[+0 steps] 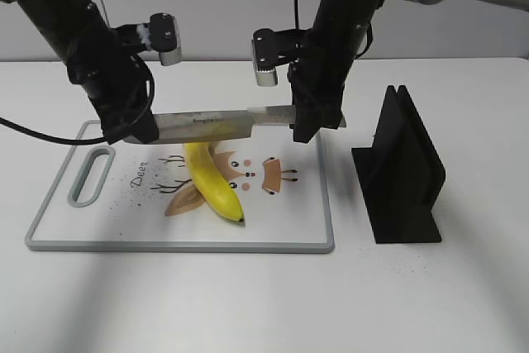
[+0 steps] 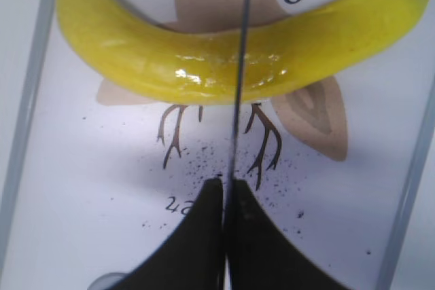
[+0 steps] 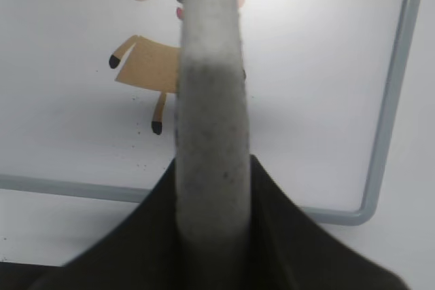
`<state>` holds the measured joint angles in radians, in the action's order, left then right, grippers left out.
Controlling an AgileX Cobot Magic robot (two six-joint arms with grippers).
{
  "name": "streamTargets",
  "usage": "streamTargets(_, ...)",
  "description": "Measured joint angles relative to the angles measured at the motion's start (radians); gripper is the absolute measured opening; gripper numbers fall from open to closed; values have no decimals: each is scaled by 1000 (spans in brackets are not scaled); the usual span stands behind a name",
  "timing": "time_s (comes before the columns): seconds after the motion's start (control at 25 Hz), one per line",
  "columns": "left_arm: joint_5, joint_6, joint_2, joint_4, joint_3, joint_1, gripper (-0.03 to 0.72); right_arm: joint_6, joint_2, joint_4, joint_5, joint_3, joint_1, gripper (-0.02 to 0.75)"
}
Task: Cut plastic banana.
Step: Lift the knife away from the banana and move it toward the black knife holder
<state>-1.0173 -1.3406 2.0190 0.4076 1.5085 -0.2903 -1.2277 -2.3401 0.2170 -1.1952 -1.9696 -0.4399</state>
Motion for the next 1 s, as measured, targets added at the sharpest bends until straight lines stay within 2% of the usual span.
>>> streamTargets(0.16, -3, 0, -26, 0, 0, 0, -12, 0, 18, -6, -13, -14, 0, 183)
streamTargets(0.24, -11, 4, -36, 11, 0, 0, 30, 0, 27, -15, -18, -15, -1, 183)
streamTargets(0.32, -18, 5, -47, 18, 0, 0, 124, 2, 33, -24, -19, -15, -1, 183)
streamTargets(0.52, -13, 8, -94, 23, -1, 0, 479, 0, 35, -52, -12, -15, 0, 182)
streamTargets(0.6, 1, 11, -118, 26, -1, 0, 549, -4, 35, -70, -9, -15, 0, 182)
streamTargets(0.88, 49, 29, -212, 26, -1, 0, 580, -10, 43, -84, -8, -24, 1, 182)
streamTargets(1.0, 127, 140, -271, 8, -1, 0, 580, -11, 66, -84, -8, -25, 1, 182)
